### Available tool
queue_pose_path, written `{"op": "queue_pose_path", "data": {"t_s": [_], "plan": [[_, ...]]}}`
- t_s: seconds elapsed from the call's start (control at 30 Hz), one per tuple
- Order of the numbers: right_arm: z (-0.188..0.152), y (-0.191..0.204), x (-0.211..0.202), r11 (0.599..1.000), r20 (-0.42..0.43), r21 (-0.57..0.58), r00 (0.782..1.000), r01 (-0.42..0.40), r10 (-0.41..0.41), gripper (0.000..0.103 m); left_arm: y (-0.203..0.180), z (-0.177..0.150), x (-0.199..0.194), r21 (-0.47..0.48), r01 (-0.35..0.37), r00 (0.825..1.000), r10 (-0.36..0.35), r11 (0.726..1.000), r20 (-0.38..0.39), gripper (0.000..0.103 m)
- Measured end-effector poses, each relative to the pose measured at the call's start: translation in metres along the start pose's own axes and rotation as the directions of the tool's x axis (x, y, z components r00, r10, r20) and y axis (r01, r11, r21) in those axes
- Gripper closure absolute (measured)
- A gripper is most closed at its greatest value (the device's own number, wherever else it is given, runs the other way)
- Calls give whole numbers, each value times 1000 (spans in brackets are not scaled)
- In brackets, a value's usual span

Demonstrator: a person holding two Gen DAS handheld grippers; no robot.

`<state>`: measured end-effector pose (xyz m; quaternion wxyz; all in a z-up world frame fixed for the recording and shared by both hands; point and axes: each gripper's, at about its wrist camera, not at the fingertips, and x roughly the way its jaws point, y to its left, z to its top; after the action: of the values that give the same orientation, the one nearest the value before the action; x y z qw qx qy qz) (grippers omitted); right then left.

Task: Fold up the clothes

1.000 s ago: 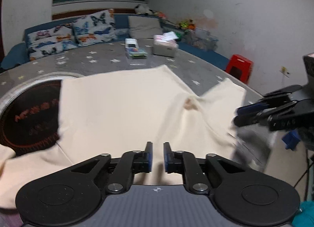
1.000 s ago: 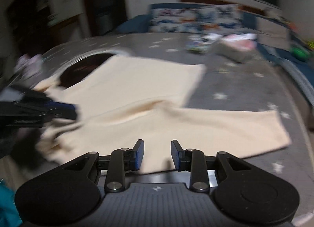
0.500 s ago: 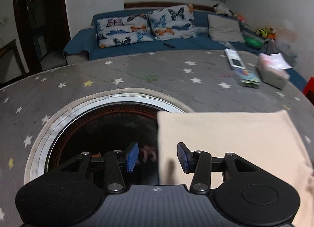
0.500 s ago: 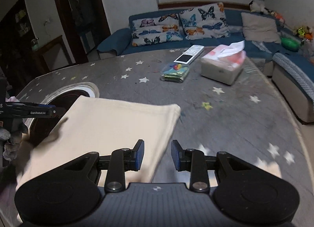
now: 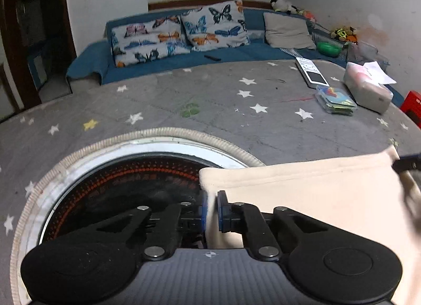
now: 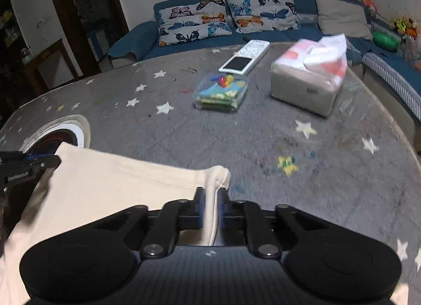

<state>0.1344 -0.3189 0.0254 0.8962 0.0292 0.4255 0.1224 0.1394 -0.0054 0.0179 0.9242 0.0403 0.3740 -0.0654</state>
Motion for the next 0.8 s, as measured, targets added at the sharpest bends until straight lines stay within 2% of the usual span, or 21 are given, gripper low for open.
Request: {"op": "queue_pose_path", "data": {"t_s": [0.17,0.27,0.4,0.43,0.6,0.77,0.8], "plan": [[20,17,9,999,55,-42,998,-28,31,98,18,1,-9,-31,-78,996,79,996,49,101],[31,31,27,997,60,-70,997,-43,47,98,32,2,-9,-55,-111,993,114,992,45,100],[37,41,40,995,56,-88,998,-34,39,95,40,-1,-2,-75,-122,992,124,990,13,100],[36,39,36,996,62,-86,997,-35,40,93,41,-2,-2,-76,-124,992,125,989,9,96],[22,12,-14,996,89,-83,996,12,-4,91,41,-4,-6,-86,-116,993,117,990,7,95],[-21,-31,-67,992,86,-31,989,120,-117,83,27,-10,-36,-73,-61,997,64,995,39,88],[-32,-40,-76,990,84,-12,986,143,-142,82,22,-13,-44,-63,-47,998,50,997,47,82]]}}
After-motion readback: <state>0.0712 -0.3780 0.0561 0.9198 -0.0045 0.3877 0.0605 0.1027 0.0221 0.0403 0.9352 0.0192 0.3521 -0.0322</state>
